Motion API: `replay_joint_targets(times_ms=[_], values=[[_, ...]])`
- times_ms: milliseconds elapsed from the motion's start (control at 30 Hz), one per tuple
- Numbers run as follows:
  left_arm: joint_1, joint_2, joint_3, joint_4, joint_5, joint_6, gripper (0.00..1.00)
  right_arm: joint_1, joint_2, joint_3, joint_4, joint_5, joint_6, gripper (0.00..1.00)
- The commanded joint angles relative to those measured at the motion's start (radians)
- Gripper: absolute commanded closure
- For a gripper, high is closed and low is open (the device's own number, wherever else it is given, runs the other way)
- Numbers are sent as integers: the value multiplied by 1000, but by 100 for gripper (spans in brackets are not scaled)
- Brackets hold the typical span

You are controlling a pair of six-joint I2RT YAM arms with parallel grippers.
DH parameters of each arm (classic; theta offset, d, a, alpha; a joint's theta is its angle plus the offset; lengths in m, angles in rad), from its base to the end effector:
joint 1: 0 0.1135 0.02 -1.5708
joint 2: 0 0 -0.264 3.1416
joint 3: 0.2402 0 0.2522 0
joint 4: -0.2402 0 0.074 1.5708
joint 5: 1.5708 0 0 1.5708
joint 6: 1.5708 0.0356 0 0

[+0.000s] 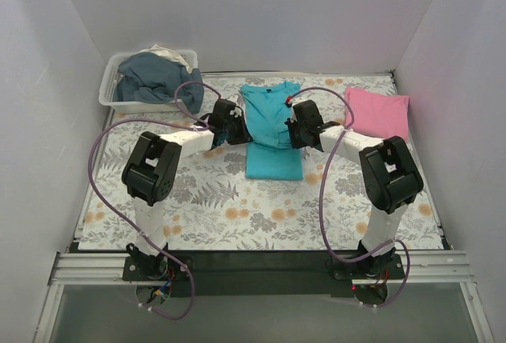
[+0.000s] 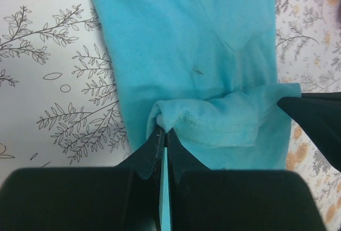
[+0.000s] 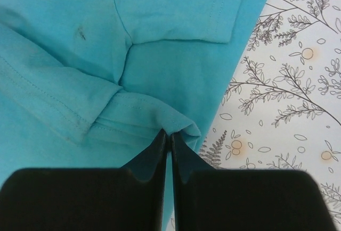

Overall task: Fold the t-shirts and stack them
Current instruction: Fold the tshirt

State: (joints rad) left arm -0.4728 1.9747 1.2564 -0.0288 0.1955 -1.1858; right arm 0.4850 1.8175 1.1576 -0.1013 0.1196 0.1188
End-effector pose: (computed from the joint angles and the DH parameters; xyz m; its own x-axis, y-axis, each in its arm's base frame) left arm 0.3775 -0.2009 0.1662 -0.7588 -0.6330 -0.1532 -0.3453 0.5904 -0.7295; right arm 0.3505 0.1799 0.1913 -0.6517 -0.2104 -0.7287 -0.3114 0.9503 0.0041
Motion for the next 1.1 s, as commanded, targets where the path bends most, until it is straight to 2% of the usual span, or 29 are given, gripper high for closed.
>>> replay_joint_targets(times_ms=[0,67,100,133,167,200,233,333,433,600,767,900,1067], values=[[8,7,34,-39,-4,18,100,-11,32,56,20,-20,-19,99],[11,12,35,-48,-17,18,100,-17,54,65,18,-20,-16,99],[13,13,37,-57,-25,15,91,-20,58,73,15,-15,-15,95],[14,10,37,-63,-56,15,68,-25,65,91,11,-14,-13,79],[16,6,37,-66,-79,17,56,-31,65,102,-1,-9,-11,71],[16,-8,41,-81,-112,25,50,-34,63,112,-11,20,-11,56],[16,-17,44,-91,-169,29,38,-36,59,135,-23,43,-11,46],[16,-66,43,-105,-243,49,26,-36,7,145,-46,104,-22,27],[14,-131,5,-77,-255,52,25,-36,-64,117,-43,75,-25,27],[-10,-224,-104,21,-167,37,25,-14,-135,30,-12,-1,-27,29],[-44,-212,-147,59,-68,15,25,-2,-152,-32,47,-95,-16,31],[-84,-183,-163,128,21,-29,26,3,-127,-39,68,-205,-2,36],[-159,-151,-150,170,50,-37,25,12,-101,-47,92,-256,19,38]])
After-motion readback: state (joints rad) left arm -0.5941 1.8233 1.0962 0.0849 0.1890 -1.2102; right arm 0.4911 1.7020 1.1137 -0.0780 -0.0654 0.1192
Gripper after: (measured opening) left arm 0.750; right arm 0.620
